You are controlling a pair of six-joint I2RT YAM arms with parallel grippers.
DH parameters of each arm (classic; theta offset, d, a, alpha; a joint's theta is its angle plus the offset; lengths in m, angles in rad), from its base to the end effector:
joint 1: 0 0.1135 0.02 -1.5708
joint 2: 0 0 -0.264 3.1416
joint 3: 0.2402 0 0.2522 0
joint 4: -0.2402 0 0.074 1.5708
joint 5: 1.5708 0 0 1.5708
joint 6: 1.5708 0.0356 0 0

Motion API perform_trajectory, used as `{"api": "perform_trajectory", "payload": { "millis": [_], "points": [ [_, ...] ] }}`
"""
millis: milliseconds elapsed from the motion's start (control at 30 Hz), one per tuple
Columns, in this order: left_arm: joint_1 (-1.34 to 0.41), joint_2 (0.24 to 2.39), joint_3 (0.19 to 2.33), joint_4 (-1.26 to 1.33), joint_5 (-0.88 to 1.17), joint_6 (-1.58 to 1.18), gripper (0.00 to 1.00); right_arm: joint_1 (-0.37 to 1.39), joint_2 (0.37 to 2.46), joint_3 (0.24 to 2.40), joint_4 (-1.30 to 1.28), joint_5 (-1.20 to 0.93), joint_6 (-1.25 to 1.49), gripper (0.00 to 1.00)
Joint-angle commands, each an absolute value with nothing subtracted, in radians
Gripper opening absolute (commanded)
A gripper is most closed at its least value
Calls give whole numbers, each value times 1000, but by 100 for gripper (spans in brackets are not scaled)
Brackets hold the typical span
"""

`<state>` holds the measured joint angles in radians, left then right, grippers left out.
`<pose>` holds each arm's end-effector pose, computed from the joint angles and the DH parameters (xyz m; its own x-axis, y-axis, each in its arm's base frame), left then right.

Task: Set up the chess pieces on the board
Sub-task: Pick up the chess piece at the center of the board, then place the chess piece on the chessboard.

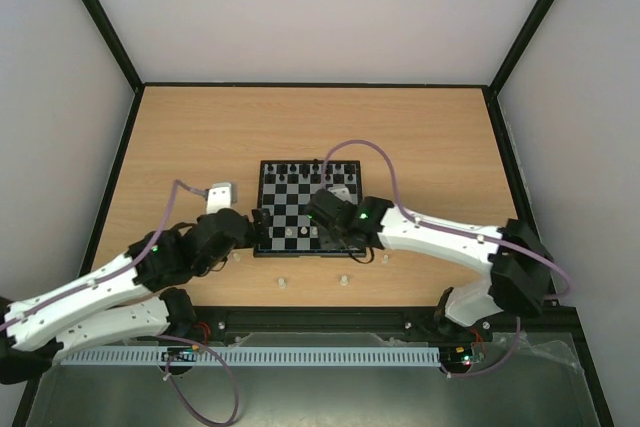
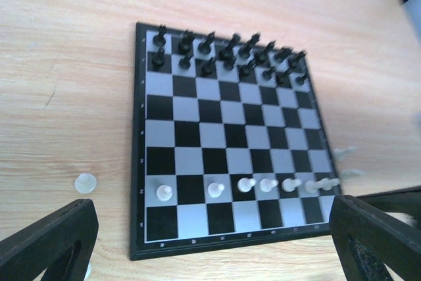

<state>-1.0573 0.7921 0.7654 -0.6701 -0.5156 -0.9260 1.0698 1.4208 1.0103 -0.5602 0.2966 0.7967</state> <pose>0.0946 -0.1321 0.2875 -0.6467 -0.2688 -0.7138 0.0919 0.9016 -0.4227 0.1485 0.2495 0.2426 -0.8202 -0.0741 -0.5673 -0.2475 0.9399 0.2352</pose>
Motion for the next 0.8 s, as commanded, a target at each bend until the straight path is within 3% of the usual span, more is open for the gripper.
{"api": "perform_trajectory", "payload": {
  "millis": [0, 267, 767],
  "points": [
    [-1064, 661, 769, -718, -554, -942, 99, 1093, 1545, 1148, -600, 271, 727, 1],
    [-1064, 466, 812, -765, -566, -951, 99, 1121, 1815, 1406, -608, 215, 665, 1],
    [-1064, 419, 837, -805, -566, -943, 99, 1135, 2098, 1647, -654, 176, 643, 1]
  ]
}}
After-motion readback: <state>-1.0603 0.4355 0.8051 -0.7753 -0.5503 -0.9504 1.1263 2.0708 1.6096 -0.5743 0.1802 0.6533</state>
